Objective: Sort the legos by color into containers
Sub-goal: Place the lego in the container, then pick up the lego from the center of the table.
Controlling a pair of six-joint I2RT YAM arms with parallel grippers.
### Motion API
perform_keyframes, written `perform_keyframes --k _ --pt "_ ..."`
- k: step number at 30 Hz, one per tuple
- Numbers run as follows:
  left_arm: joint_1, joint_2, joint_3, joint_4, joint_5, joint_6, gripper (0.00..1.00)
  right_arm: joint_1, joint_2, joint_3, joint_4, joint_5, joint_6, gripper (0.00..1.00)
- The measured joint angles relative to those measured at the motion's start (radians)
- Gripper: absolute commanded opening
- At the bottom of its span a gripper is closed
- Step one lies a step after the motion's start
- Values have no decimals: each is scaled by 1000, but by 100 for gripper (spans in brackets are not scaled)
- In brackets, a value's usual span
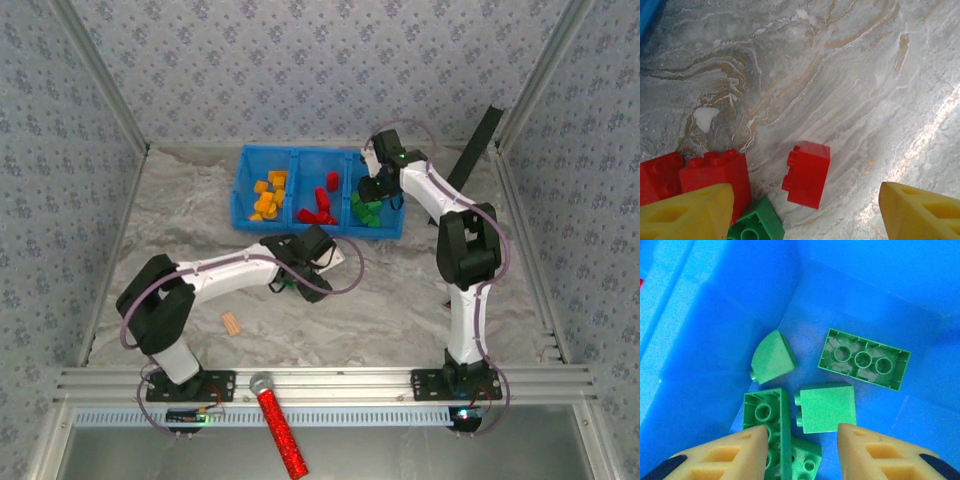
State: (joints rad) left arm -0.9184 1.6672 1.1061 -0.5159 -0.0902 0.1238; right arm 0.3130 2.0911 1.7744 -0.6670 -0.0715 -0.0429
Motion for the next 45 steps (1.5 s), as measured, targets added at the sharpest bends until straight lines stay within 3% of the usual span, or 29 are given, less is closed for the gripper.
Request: perform_keyframes --k 21,24,27,33,38,45 --pt "2 137 32 43 -12 26 72 -7 0 0 1 -31 1 48" --pt "3 142 32 50 -15 29 60 -7 2 0 1 -31 2 48" --pt "11 158 34 50 -13 27 53 -7 4 0 1 -31 2 48" --pt "18 188 56 45 -3 19 48 -7 11 3 0 -31 2 48" --pt "19 190 58 39 25 7 29 -7 13 7 -6 -31 2 47" --pt "24 190 60 35 42 -13 23 -7 14 12 -11 -30 1 47"
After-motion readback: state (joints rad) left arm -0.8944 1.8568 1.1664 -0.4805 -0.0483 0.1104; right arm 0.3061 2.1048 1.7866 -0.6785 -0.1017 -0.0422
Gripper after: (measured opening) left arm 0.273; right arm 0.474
